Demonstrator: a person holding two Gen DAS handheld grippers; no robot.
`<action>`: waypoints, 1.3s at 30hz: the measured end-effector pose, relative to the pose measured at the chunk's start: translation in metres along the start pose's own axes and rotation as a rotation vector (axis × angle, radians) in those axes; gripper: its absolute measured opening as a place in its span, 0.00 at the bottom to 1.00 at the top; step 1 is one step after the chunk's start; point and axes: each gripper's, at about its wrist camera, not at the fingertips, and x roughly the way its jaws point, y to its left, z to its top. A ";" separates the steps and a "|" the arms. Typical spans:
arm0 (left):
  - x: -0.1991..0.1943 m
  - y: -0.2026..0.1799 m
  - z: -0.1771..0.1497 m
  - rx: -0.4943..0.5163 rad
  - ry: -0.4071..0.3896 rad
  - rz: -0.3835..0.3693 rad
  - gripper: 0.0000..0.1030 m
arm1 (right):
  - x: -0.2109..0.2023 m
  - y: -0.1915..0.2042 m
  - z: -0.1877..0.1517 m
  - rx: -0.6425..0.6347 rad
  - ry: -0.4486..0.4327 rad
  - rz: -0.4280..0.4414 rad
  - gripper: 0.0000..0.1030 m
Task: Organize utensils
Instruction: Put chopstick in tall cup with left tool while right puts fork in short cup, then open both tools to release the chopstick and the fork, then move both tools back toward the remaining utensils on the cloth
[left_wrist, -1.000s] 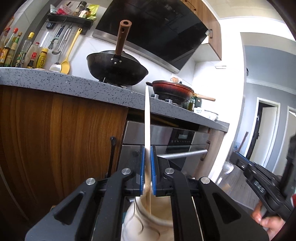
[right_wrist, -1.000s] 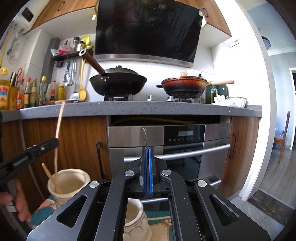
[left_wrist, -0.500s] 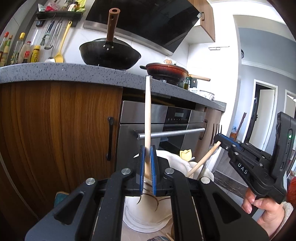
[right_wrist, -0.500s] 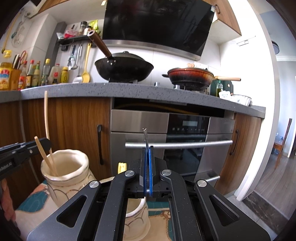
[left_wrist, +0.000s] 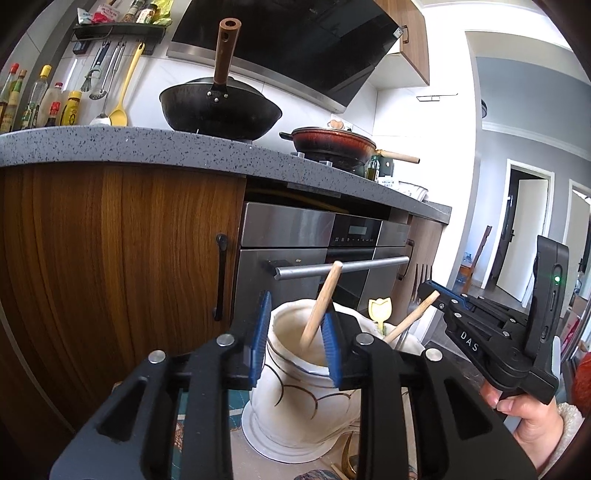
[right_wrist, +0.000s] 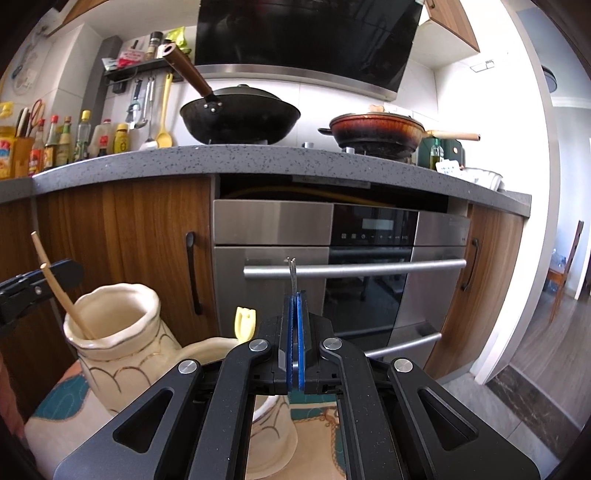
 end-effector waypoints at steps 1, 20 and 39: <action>0.000 0.000 0.000 0.001 0.000 0.000 0.26 | 0.000 -0.001 0.000 0.005 0.002 -0.001 0.03; -0.035 0.005 -0.014 -0.044 -0.005 0.018 0.67 | -0.045 -0.016 0.004 0.118 -0.054 0.067 0.90; -0.064 0.000 -0.065 0.017 0.191 0.091 0.88 | -0.085 -0.003 -0.056 0.146 0.123 0.068 0.95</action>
